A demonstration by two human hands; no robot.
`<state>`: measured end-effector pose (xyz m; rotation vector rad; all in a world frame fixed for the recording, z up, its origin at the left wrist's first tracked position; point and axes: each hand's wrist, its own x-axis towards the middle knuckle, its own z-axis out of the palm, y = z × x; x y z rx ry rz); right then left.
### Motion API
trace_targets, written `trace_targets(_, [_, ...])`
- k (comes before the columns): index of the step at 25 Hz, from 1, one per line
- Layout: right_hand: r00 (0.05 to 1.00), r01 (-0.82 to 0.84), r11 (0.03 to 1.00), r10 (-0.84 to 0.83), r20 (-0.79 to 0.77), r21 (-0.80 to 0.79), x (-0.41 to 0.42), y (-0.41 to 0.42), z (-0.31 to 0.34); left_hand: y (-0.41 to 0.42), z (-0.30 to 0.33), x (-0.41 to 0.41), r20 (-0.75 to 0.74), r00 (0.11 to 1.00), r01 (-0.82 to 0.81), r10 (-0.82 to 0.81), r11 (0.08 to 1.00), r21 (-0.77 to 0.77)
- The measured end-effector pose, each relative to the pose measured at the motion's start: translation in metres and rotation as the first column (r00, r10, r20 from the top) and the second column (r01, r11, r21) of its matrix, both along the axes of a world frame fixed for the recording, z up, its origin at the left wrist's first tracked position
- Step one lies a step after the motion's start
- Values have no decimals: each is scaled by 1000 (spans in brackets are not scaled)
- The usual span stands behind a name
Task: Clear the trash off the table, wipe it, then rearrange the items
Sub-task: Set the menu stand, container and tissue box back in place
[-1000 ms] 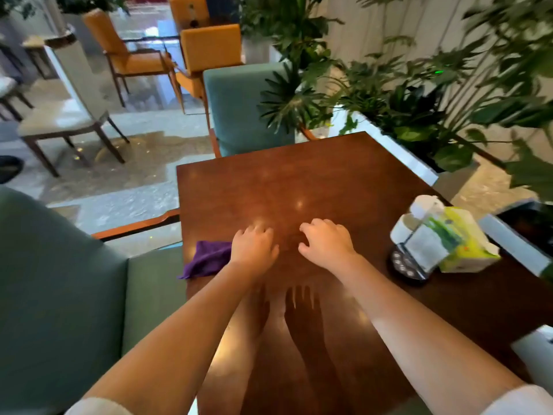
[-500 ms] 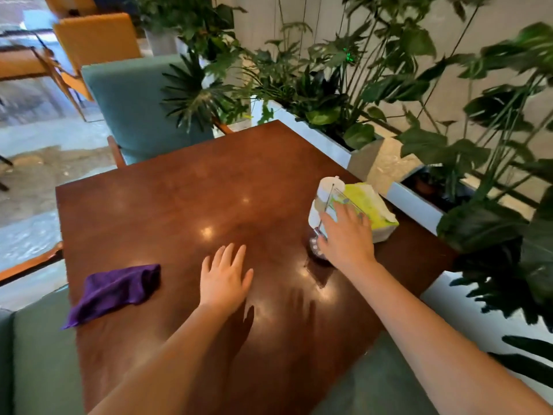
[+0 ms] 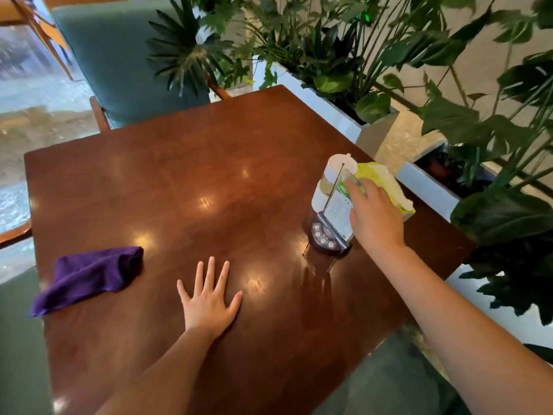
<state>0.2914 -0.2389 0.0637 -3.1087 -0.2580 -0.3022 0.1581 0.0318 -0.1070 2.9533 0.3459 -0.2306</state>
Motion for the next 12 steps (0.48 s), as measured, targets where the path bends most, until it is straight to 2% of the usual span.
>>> trace_targets(3, [996,75,969,-85,33,237,12,-3,3,-3,-6,0,19,1000,-19,19,1000,4])
trace_targets(6, [995,98,942,-102,-2,322,25,-1,13,-1,-8,-1,22,1000,-15,15,1000,23])
trace_targets(8, [999,33,938,-31,-13,346,27,13,20,-1,-8,0,34,999,-19,19,1000,14])
trace_targets(12, [975,-213,878,218,39,428,32,53,29,-1,-9,-1,50,999,-20,19,1000,14])
